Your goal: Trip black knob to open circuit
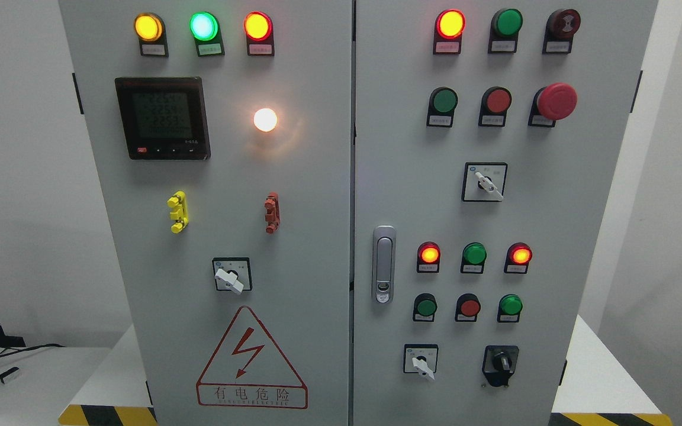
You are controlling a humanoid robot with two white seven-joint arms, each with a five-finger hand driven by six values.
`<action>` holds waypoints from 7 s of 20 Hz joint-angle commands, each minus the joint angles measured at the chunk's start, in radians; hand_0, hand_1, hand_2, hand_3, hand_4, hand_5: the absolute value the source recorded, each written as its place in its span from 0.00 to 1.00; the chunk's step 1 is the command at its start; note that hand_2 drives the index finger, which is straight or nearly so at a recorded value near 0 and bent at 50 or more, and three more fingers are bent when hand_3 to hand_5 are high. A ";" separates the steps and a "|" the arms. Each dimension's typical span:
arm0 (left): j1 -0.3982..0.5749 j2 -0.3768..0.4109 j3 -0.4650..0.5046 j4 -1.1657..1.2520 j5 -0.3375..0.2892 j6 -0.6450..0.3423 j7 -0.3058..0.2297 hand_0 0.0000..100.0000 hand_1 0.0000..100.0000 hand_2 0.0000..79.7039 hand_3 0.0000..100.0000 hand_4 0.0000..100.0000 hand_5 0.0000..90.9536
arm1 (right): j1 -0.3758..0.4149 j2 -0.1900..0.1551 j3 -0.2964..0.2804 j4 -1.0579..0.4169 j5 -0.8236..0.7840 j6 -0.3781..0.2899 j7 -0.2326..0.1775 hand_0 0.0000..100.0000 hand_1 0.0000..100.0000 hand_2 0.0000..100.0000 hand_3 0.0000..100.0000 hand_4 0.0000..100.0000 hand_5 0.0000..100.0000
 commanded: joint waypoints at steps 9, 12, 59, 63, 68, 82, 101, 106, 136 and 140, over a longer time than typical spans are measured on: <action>0.000 0.000 0.000 0.000 -0.031 0.001 0.001 0.12 0.39 0.00 0.00 0.00 0.00 | -0.069 0.069 0.140 0.102 0.114 -0.006 -0.007 0.32 0.78 0.43 1.00 1.00 0.96; 0.000 0.000 0.000 0.000 -0.031 0.001 0.001 0.12 0.39 0.00 0.00 0.00 0.00 | -0.095 0.071 0.159 0.104 0.130 -0.003 -0.022 0.30 0.79 0.45 1.00 1.00 0.96; 0.000 0.000 0.000 0.000 -0.031 0.001 0.001 0.12 0.39 0.00 0.00 0.00 0.00 | -0.334 0.158 0.216 0.228 0.239 0.025 -0.022 0.30 0.80 0.44 1.00 1.00 0.96; 0.000 -0.001 0.000 0.000 -0.031 0.001 0.001 0.12 0.39 0.00 0.00 0.00 0.00 | -0.351 0.158 0.213 0.232 0.239 0.029 -0.022 0.31 0.80 0.44 1.00 1.00 0.96; 0.000 0.000 0.000 0.000 -0.031 0.001 0.001 0.12 0.39 0.00 0.00 0.00 0.00 | -0.369 0.157 0.214 0.261 0.241 0.031 -0.018 0.31 0.80 0.44 1.00 1.00 0.96; 0.000 0.000 0.000 0.000 -0.031 0.001 0.001 0.12 0.39 0.00 0.00 0.00 0.00 | -0.412 0.157 0.216 0.300 0.241 0.029 -0.015 0.32 0.80 0.44 1.00 1.00 0.96; 0.000 -0.001 0.000 0.000 -0.031 0.001 0.001 0.12 0.39 0.00 0.00 0.00 0.00 | -0.451 0.180 0.242 0.280 0.268 0.043 -0.022 0.33 0.80 0.44 1.00 1.00 0.96; 0.000 0.000 0.000 0.000 -0.031 0.001 0.001 0.12 0.39 0.00 0.00 0.00 0.00 | -0.441 0.198 0.262 0.246 0.270 0.055 -0.024 0.33 0.80 0.44 1.00 1.00 0.96; 0.000 0.000 0.000 0.000 -0.031 0.001 0.001 0.12 0.39 0.00 0.00 0.00 0.00 | -0.422 0.226 0.320 0.179 0.282 0.083 -0.059 0.34 0.80 0.44 1.00 1.00 0.96; 0.000 0.000 0.000 0.000 -0.031 0.001 0.001 0.12 0.39 0.00 0.00 0.00 0.00 | -0.417 0.232 0.323 0.165 0.282 0.083 -0.061 0.34 0.80 0.44 1.00 1.00 0.96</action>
